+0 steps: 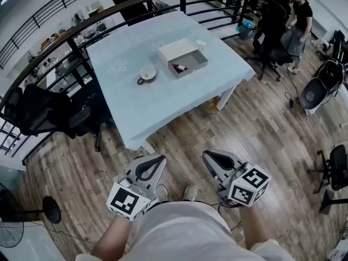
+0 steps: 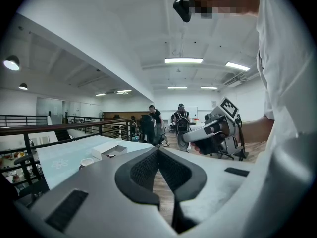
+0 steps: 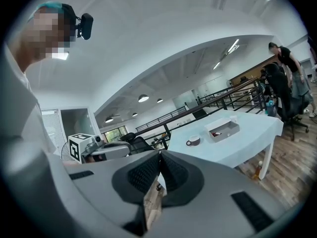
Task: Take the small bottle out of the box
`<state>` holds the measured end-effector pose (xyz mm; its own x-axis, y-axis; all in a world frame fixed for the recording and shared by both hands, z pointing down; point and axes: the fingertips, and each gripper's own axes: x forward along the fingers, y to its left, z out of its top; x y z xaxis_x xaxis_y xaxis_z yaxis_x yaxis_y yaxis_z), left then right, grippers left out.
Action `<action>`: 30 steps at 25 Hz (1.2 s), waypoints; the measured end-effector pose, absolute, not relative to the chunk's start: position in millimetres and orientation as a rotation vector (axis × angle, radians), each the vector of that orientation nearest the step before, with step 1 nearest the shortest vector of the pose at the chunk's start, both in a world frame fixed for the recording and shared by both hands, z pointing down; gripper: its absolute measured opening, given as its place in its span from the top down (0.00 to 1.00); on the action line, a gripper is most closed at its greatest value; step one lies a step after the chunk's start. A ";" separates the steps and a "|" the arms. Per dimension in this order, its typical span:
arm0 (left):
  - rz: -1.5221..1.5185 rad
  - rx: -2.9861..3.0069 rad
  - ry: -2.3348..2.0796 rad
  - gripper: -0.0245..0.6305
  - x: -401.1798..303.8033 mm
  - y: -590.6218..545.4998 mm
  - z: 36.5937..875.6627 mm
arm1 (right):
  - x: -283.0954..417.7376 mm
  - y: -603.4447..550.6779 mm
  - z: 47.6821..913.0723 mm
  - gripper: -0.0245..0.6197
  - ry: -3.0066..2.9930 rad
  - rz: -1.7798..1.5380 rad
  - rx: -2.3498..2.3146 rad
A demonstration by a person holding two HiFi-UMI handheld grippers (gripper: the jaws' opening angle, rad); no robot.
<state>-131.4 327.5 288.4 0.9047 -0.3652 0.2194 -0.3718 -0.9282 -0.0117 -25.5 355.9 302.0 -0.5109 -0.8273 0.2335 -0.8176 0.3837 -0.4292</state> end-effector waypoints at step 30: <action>0.346 3.035 -0.596 0.93 -66.4 332.2 292.9 | 44.9 363.9 316.5 0.93 2.586 -0.820 -1.569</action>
<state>-66.4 332.2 292.9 0.9019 -0.3703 0.2225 -0.3767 -0.9262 -0.0144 44.9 363.9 316.5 -0.4984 -0.8284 0.2557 -0.8244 0.3617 -0.4354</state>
